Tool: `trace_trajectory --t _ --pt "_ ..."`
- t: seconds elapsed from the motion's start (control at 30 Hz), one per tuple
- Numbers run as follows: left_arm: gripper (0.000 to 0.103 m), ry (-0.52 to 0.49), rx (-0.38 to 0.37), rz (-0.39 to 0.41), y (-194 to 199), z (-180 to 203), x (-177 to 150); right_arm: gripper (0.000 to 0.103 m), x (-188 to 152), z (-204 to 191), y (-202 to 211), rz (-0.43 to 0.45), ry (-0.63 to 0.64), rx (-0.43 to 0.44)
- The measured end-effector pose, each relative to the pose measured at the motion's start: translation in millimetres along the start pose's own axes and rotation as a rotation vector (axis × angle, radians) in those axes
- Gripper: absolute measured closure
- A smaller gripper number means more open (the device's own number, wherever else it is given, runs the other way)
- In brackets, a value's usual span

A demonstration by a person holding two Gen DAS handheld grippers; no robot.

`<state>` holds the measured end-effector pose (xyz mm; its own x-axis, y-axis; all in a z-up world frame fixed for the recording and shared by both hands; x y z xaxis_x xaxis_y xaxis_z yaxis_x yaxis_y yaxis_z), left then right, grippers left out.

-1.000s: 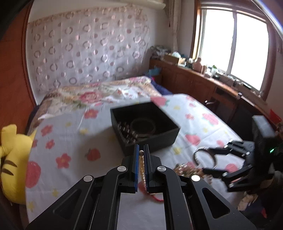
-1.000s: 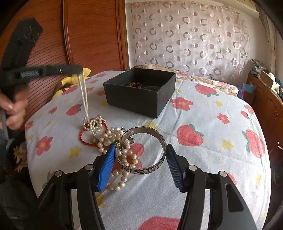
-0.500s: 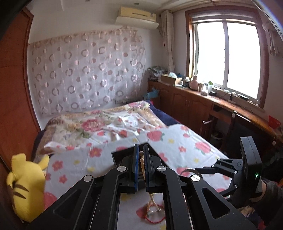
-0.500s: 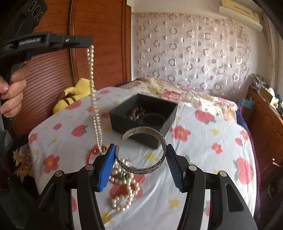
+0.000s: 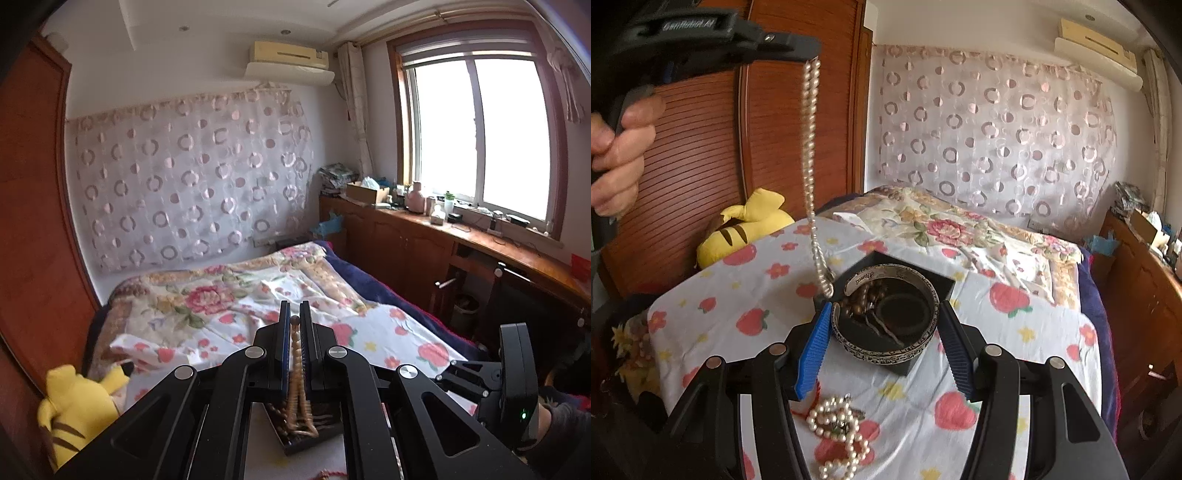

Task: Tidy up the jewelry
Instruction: 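Lower the silver bangle into the black box with the right gripper while the left lowers the pearls in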

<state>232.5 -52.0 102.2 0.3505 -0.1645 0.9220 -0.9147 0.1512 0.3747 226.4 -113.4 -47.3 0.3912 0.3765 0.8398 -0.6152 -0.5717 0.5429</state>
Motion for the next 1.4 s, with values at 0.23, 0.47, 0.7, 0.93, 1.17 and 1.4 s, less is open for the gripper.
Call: trace_trajectory --t 0.23,0.47,0.7,0.93,1.17,1.4 --pt "0.099 -0.015 0.028 -0.010 -18.3 -1.2 15.5 0.043 13.0 2.8 -5.8 0.000 0.000 0.005" --pt "0.099 0.004 0.028 -0.068 -50.6 -4.0 -7.5 0.043 19.5 8.9 -21.0 -0.018 0.005 -0.001" --pt "0.099 0.054 0.015 -0.163 -86.4 -16.0 -55.8 0.043 4.8 21.2 -52.1 -0.061 -0.019 -0.018" --pt "0.098 0.087 0.007 -0.228 -105.5 -22.1 -97.1 0.043 -6.9 37.7 -89.6 -0.105 -0.067 -0.008" --pt "0.098 0.121 0.013 -0.266 -116.1 -27.7 -125.6 0.043 -9.9 42.2 -110.1 -0.129 -0.070 -0.007" --pt "0.075 0.118 0.029 -0.256 -112.3 -29.6 -133.5 0.043 -15.8 42.4 -121.9 -0.160 -0.061 -0.013"
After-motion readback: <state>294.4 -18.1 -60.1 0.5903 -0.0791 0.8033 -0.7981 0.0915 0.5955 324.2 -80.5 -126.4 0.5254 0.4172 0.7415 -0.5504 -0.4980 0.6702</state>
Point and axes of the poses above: each gripper's, at about its wrist camera, not at the fingertips, and y roughly against the way its jaws point, z to its right, x to its top, the point moved 9 cm from there along -y, roughly the way its jaws point, and after that the axes turned 7 degrees about x, right-handed, at the moved point
